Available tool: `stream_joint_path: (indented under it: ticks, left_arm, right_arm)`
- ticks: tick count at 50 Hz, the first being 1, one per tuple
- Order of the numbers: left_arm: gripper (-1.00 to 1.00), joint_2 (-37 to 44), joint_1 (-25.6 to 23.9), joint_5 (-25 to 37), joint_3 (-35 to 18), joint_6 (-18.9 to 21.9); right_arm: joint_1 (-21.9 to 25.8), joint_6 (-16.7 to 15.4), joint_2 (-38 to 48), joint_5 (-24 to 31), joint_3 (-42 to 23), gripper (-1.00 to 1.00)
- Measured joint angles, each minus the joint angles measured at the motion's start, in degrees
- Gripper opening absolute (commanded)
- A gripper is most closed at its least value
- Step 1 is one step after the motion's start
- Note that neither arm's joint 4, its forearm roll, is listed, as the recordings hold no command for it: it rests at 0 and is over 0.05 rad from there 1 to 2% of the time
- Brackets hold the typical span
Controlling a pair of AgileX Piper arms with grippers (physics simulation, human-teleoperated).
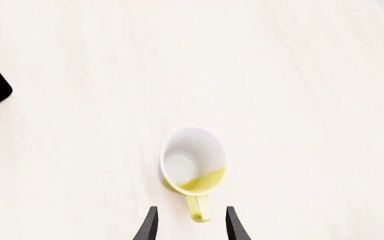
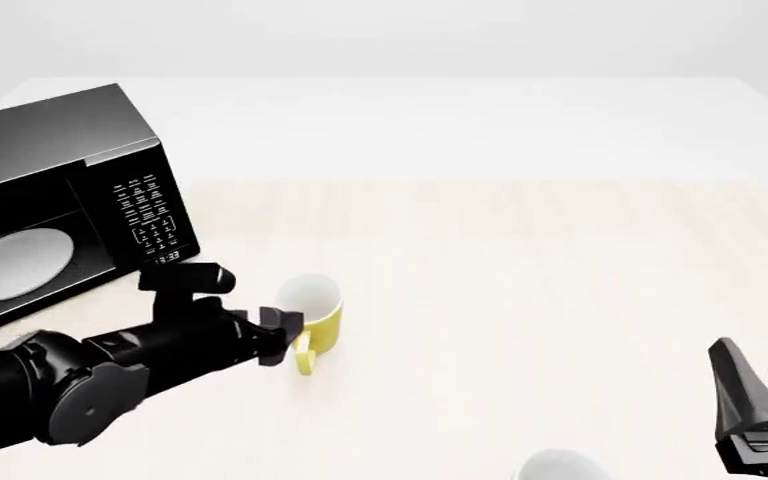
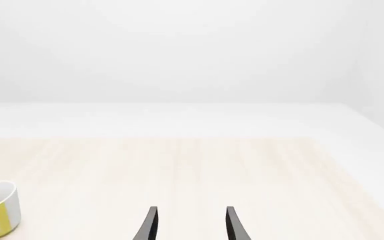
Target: Put the yellow and white mug in the microwave and close it.
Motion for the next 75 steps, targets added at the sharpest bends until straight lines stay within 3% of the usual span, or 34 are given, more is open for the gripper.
stream_joint_path:
  ticks: [23,58,59,75]
  left_arm:
    - [1.0,9.2,-1.4,-4.7,-0.4,-3.6]
    - [1.0,18.0,-3.6,-8.3,-0.6,-4.5]
    - [-1.0,18.2,-3.6,-8.4,-0.6,-4.5]
    - [-1.0,13.9,-3.4,-7.6,0.4,-4.0]
  right_arm:
    - [0.0,0.0,0.0,0.0,0.0,1.0]
    - [0.0,0.0,0.0,0.0,0.0,1.0]
    - [0.0,0.0,0.0,0.0,0.0,1.0]
    - [0.0,0.0,0.0,0.0,0.0,1.0]
